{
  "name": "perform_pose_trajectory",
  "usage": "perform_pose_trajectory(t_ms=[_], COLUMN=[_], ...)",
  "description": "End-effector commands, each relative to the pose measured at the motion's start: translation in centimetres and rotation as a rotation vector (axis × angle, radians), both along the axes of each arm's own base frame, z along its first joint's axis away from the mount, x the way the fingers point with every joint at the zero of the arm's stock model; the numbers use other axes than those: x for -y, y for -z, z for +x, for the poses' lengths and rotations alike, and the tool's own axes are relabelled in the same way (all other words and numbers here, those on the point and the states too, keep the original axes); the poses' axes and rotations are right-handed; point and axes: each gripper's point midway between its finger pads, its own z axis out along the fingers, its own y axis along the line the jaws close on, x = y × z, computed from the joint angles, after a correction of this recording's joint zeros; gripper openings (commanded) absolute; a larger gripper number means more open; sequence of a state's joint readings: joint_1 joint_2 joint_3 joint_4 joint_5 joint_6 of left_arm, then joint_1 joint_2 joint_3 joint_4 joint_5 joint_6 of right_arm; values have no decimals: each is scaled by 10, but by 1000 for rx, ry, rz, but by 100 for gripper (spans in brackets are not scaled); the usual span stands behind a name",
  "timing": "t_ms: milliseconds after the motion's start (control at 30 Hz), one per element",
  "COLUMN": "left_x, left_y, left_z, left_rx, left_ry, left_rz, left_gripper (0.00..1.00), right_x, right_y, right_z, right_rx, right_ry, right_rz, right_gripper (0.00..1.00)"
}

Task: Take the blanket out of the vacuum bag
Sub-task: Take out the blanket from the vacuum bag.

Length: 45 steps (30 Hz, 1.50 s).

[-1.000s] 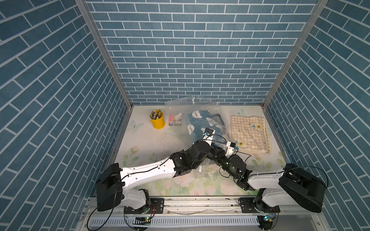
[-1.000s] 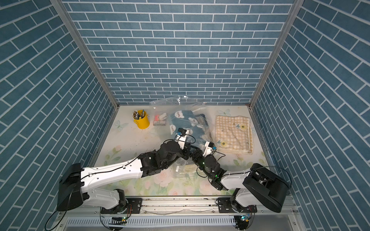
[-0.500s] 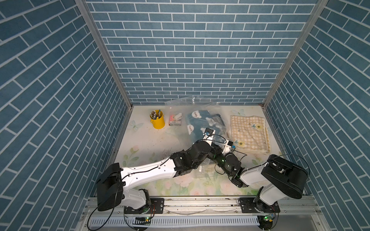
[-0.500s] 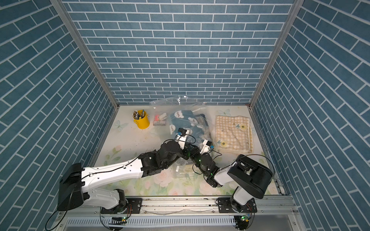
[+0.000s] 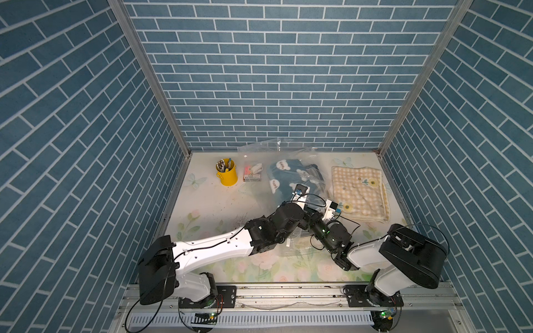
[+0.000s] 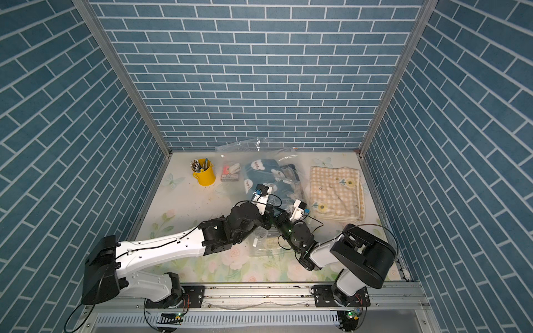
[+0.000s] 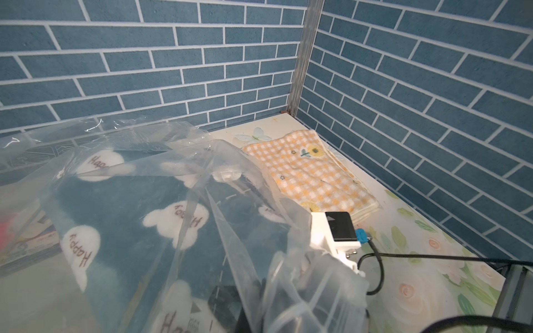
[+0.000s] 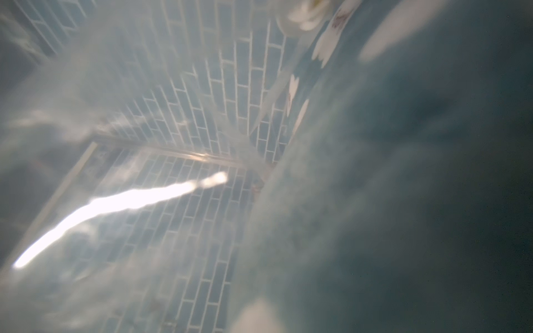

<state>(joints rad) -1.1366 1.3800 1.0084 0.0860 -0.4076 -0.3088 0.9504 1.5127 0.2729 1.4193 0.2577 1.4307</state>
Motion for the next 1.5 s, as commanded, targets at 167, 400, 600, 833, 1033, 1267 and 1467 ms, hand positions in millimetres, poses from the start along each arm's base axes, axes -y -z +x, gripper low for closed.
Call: perform_pose_trajectory(t_ms=[167, 400, 600, 833, 1033, 1267, 1467], left_x=[-2, 0, -2, -4, -5, -7, -24], left_y=[-34, -28, -25, -10, 9, 23, 19], left_z=[13, 26, 33, 36, 45, 56, 56], left_rx=[44, 37, 25, 6, -21, -42, -34], left_ry=[-60, -126, -147, -155, -182, -228, -264], left_rz=[-69, -54, -71, -54, -40, -32, -43], left_gripper=[0, 0, 0, 0, 0, 0, 0], right_x=[16, 25, 45, 59, 56, 49, 65], right_y=[-47, -63, -52, -53, -72, -85, -94], right_z=[-19, -34, -48, -60, -70, -80, -87], right_rx=[141, 190, 164, 170, 233, 281, 311], right_ry=[-16, -40, -20, -24, -71, -133, -110], right_rz=[-8, -47, -63, -83, -97, -103, -133], right_gripper=[0, 0, 0, 0, 0, 0, 0])
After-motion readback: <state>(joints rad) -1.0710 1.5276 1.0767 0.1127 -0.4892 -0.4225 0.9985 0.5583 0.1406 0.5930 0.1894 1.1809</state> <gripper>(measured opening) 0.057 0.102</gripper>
